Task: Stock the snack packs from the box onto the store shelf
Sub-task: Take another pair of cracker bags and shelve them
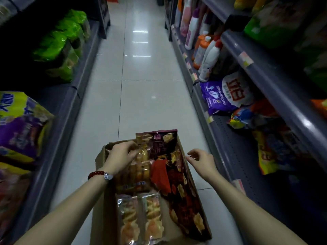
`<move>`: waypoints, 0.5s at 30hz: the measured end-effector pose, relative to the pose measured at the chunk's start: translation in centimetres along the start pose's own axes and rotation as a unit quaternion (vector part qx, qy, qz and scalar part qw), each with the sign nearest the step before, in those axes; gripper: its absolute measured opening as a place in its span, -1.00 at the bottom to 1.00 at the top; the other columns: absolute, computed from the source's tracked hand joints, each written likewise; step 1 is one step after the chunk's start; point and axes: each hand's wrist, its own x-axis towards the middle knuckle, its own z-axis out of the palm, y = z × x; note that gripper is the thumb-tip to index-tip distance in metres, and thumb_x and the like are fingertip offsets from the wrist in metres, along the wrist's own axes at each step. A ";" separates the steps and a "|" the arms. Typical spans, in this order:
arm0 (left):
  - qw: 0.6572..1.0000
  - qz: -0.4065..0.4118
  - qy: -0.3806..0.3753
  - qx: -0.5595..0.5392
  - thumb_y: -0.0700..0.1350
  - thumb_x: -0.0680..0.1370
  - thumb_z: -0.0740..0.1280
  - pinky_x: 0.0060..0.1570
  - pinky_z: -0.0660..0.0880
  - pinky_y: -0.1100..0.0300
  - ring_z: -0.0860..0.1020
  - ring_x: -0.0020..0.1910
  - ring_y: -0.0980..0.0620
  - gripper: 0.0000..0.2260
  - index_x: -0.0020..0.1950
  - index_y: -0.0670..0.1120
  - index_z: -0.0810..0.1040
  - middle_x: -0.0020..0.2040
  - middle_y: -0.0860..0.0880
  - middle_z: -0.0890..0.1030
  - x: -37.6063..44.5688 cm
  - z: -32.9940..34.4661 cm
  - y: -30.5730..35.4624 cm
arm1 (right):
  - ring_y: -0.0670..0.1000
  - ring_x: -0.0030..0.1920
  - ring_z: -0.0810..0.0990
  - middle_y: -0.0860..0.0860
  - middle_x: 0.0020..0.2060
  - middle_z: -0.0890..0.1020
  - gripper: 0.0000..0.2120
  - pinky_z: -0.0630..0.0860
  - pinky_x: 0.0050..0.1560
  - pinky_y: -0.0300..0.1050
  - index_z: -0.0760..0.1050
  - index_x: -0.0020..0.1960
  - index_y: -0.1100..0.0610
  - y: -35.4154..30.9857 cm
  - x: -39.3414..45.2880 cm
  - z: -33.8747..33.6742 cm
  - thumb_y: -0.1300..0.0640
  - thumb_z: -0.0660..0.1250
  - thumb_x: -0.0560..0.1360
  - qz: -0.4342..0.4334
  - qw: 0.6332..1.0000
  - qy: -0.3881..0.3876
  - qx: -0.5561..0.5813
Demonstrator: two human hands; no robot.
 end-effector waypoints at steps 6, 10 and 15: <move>0.996 -0.003 0.053 -0.077 -0.11 0.50 0.40 0.10 0.44 0.25 0.57 0.10 0.01 -0.73 0.18 -0.13 0.57 0.10 -0.07 0.64 1.8 2.3 -1.1 | -0.09 -0.10 0.63 -0.06 -0.18 0.68 -0.82 0.55 0.00 -0.10 0.63 -0.07 0.10 2.3 1.3 2.5 -0.02 0.39 0.48 -0.002 0.996 0.047 0.076; 0.995 -0.038 0.076 -0.062 -0.03 0.47 0.43 0.18 0.41 0.17 0.50 0.23 -0.03 -0.55 0.30 -0.12 0.45 0.24 -0.09 0.54 3.0 2.0 -1.9 | -0.12 -0.10 0.63 -0.09 -0.20 0.68 -0.85 0.58 0.03 -0.03 0.62 -0.10 0.03 3.5 0.9 3.0 -0.04 0.38 0.49 0.008 0.995 0.034 0.096; 0.993 -0.051 0.057 -0.092 0.04 0.41 0.47 0.35 0.32 0.04 0.37 0.40 -0.07 -0.35 0.43 -0.11 0.33 0.41 -0.08 0.42 5.7 1.7 -2.9 | -0.12 -0.11 0.65 -0.10 -0.21 0.69 -0.88 0.58 0.01 -0.06 0.62 -0.13 -0.01 3.8 1.5 3.6 -0.04 0.38 0.48 -0.007 0.992 0.045 0.121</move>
